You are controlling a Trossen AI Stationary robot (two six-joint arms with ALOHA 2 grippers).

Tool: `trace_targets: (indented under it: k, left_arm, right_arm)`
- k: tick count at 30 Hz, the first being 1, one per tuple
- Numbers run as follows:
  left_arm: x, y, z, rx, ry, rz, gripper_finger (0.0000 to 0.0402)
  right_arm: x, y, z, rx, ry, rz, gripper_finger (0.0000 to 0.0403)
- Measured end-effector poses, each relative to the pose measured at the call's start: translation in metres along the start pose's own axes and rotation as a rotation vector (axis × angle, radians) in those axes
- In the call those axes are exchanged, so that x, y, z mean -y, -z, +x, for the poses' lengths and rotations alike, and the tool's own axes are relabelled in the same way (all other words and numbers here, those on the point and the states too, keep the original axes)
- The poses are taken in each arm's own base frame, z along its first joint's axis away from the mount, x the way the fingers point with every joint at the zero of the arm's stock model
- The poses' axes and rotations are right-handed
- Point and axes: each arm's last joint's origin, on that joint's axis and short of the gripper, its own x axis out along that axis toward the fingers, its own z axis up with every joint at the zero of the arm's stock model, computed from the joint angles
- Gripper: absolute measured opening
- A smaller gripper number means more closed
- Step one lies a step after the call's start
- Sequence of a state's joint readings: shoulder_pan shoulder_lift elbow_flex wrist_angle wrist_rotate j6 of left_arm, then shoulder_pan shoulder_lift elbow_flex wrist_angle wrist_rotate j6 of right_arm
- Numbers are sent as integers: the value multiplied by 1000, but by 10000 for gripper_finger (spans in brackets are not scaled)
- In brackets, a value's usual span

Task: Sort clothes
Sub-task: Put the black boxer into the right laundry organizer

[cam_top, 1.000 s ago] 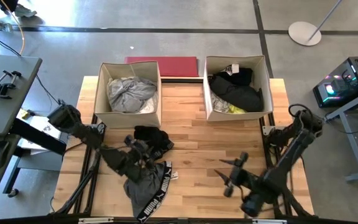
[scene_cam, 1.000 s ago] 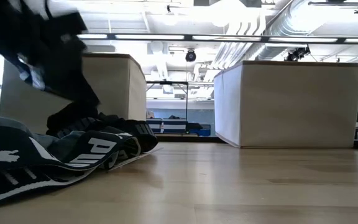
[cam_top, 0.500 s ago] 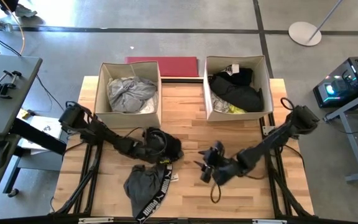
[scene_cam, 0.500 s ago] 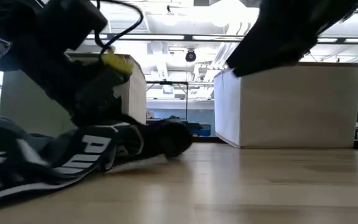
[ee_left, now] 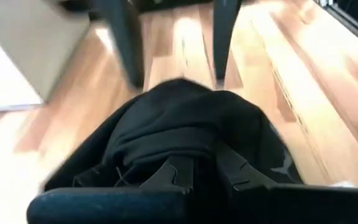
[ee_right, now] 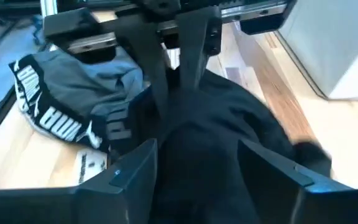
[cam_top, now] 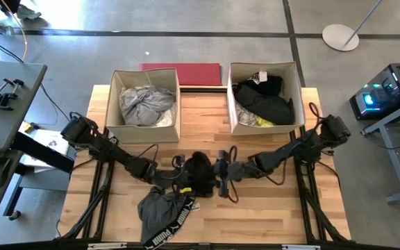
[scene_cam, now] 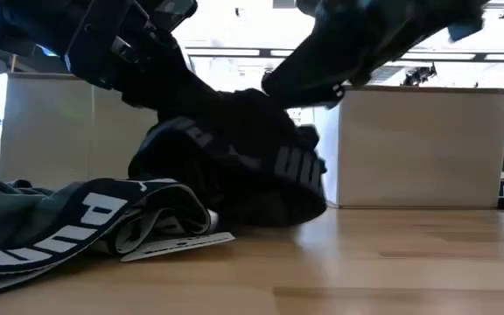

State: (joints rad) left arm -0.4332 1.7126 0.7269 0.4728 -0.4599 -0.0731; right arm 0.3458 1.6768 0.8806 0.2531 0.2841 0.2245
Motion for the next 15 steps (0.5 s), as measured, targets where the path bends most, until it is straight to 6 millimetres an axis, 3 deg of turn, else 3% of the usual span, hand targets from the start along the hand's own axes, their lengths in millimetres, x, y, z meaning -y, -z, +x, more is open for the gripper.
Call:
trace_targets:
  k: [3,8,11,15]
  left_arm:
    - [0,-1,1,-5,-7,33,5]
    - [0,-2,1,4,-20,35,5]
    - [0,-2,1,1,-24,25,8]
    - [0,-1,1,-6,-15,28,41]
  right_arm:
    - [8,5,14,4,-15,-4,232]
    - [18,32,42,-90,15,-10,248]
    - [18,44,55,-76,21,-7,203]
    - [15,51,66,-28,3,3,79]
